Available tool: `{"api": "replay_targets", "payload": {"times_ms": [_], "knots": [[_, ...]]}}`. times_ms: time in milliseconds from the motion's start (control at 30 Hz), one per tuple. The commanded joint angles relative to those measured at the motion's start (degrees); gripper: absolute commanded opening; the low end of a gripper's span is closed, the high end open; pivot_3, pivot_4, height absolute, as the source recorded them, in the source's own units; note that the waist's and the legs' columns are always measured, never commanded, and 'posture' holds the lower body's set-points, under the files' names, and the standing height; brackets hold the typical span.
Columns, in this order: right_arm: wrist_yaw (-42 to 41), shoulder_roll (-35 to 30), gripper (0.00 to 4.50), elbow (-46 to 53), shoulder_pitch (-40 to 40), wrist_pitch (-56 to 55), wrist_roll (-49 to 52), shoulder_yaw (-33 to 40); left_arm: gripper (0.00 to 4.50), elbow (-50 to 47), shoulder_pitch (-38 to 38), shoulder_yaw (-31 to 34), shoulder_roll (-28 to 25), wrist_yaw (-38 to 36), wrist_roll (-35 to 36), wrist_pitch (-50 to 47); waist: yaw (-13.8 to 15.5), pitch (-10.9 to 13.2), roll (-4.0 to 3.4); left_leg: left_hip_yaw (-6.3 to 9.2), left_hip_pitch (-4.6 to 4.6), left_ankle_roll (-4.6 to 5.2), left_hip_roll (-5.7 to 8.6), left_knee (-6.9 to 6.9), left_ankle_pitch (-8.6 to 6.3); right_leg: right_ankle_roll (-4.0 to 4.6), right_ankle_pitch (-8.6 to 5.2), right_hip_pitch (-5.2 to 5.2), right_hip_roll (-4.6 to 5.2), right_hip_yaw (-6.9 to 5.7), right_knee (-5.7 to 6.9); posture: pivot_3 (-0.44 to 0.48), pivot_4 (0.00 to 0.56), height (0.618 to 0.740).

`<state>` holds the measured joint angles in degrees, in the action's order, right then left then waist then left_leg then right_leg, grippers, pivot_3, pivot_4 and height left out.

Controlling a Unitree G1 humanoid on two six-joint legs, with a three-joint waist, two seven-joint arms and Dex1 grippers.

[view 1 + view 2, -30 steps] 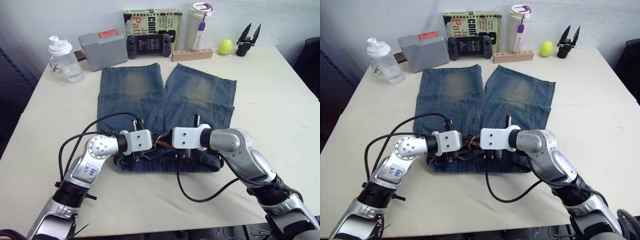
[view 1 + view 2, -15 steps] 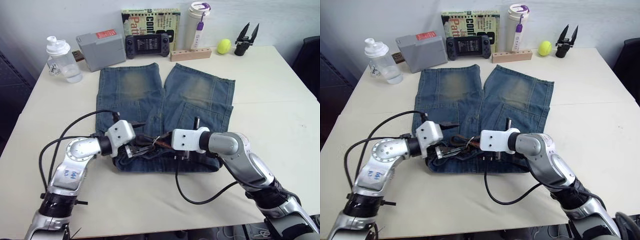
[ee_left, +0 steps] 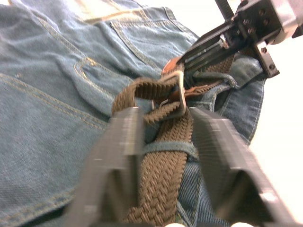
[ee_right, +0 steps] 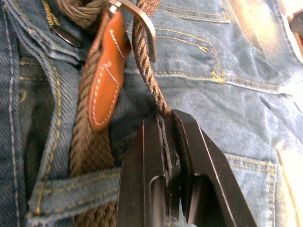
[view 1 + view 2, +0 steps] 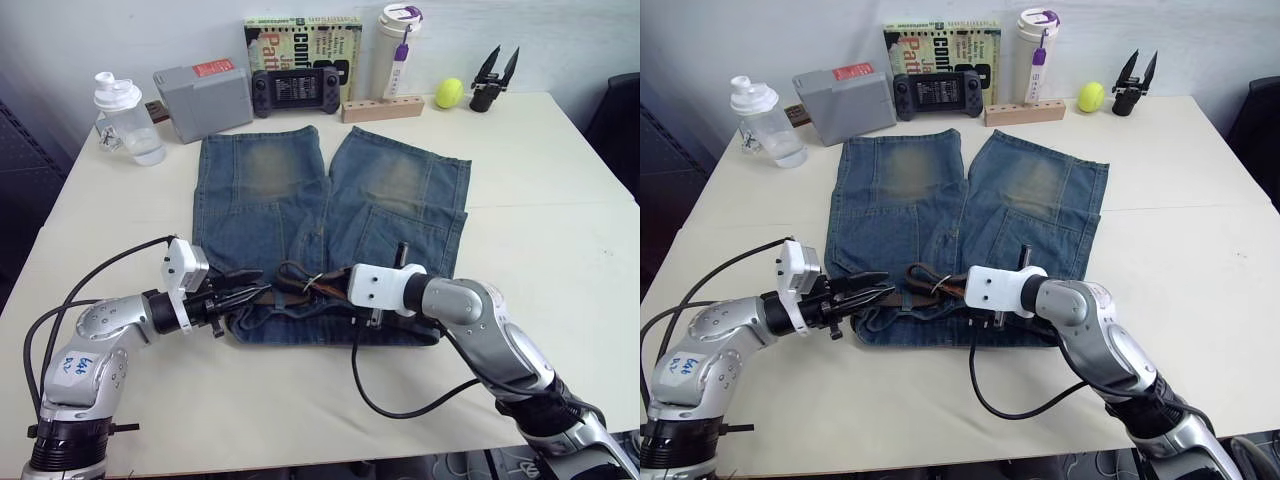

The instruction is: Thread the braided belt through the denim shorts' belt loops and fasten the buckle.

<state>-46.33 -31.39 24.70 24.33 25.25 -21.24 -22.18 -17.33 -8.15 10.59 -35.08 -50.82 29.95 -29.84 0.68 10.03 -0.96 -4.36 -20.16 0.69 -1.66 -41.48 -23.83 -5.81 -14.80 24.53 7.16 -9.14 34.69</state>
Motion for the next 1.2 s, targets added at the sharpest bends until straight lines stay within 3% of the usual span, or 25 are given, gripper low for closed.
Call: {"api": "replay_targets", "payload": {"times_ms": [33, 233, 400, 500, 567, 967, 1200], "knots": [[1.26, -1.34, 0.0, 5.28, -2.25, 1.25, 0.0, 4.05, 0.05, 2.93, 2.05, -8.97, -3.53, -1.52, -9.62, 5.2, -0.02, 0.0, 0.0, -0.01, 0.0, 0.0, 0.0, 0.0, 0.0, 0.0, 0.0, 0.0, 0.0, 0.0, -0.01, 0.0, 0.15, 0.726], [0.52, -7.25, 0.0, 12.37, -16.33, -4.79, 4.75, 16.37, 0.05, 6.17, 3.06, -13.69, -6.62, -2.4, -16.38, 10.08, 0.47, 0.0, 0.0, -0.08, 0.04, 0.0, 0.0, 0.11, 0.0, 0.0, 0.0, -0.01, -0.03, 0.03, -0.1, 0.0, 0.15, 0.726], [1.65, -13.89, 0.0, 7.28, -25.51, -10.55, 4.69, 28.47, 0.05, 8.73, 3.48, -14.89, -7.28, -2.5, -18.22, 13.42, 0.54, -0.12, -0.16, -0.24, 0.2, -0.01, 0.0, 0.19, 0.0, 0.0, 0.0, -0.09, -0.03, 0.14, -0.15, 0.0, 0.15, 0.726], [3.74, -15.61, 0.0, 3.94, -27.8, -13.0, 4.82, 32.83, 0.05, 9.25, 3.48, -15.02, -7.01, -2.01, -18.35, 14.28, 0.52, -0.15, -0.22, -0.55, 1.13, 0.0, -0.03, 0.6, 0.0, 0.02, -0.03, -0.68, -0.05, 0.34, -0.3, 0.0, 0.15, 0.726], [4.95, -16.28, 0.0, 2.07, -28.8, -14.81, 4.81, 34.54, 0.05, 9.6, 3.27, -15.31, -6.78, -1.47, -18.41, 14.77, 0.7, -0.18, -0.27, -0.55, 1.16, 0.0, -0.06, 0.59, 0.0, 0.02, -0.03, -0.71, -0.06, 0.35, -0.31, 0.0, 0.15, 0.726], [5.49, -16.02, 0.0, 5.35, -32.6, -21.39, 4.63, 28.59, 0.05, 10.65, 2.77, -14.49, -7.31, 0.19, -18.58, 16.33, 0.82, -0.21, -0.32, -0.39, 1.12, 0.01, -0.02, 0.52, -0.01, 0.02, -0.03, -0.8, -0.02, 0.27, -0.34, 0.0, 0.15, 0.726], [4.77, -10.16, 0.0, 10.11, -30.54, -10.49, 2.43, 19.12, 0.05, 10.24, 3.1, -10.91, -8.09, 0.66, -16.86, 16.41, 0.38, -0.37, -0.37, -0.41, 1.2, -0.01, -0.14, 0.54, -0.01, 0.08, -0.07, -0.81, -0.13, 0.27, -0.31, 0.0, 0.15, 0.726]]}}
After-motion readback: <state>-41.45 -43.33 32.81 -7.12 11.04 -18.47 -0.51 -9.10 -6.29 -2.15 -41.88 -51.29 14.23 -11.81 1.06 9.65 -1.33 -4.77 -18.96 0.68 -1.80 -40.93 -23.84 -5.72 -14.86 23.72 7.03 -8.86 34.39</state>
